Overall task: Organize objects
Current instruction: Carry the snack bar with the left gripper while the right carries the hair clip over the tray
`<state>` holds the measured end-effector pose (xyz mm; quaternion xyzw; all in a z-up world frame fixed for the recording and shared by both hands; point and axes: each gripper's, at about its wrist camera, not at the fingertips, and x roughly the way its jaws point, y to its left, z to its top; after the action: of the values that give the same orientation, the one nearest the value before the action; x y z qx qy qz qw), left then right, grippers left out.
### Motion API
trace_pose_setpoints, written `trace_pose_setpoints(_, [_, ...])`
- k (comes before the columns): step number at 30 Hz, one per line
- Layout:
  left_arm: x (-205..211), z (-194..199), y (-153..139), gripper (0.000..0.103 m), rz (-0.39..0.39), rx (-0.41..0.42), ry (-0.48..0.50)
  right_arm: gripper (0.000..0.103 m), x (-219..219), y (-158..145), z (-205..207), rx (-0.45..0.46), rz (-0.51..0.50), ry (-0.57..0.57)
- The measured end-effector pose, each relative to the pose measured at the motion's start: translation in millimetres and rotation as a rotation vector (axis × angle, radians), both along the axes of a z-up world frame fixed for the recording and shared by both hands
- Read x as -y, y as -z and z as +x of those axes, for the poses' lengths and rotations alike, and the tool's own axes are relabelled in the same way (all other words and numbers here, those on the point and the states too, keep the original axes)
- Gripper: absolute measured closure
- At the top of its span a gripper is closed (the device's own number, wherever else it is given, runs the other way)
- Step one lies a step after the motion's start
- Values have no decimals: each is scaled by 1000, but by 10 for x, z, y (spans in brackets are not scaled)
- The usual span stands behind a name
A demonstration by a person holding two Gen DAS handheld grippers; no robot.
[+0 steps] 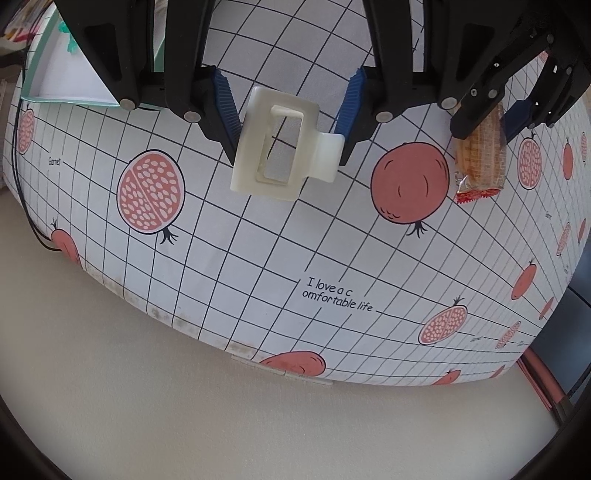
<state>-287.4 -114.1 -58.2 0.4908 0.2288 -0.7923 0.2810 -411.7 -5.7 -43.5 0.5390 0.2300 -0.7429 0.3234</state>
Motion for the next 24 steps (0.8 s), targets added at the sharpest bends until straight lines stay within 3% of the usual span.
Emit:
trace_pose_setpoints(8, [-10,-5,-118,63,-11,-14,5,52,277,-38,-132,-10,-21,13])
trace_pose_setpoints(24, [-179,-87,-366,63,-49,-42,48,52,-258,-435,-256,-25,-47,95])
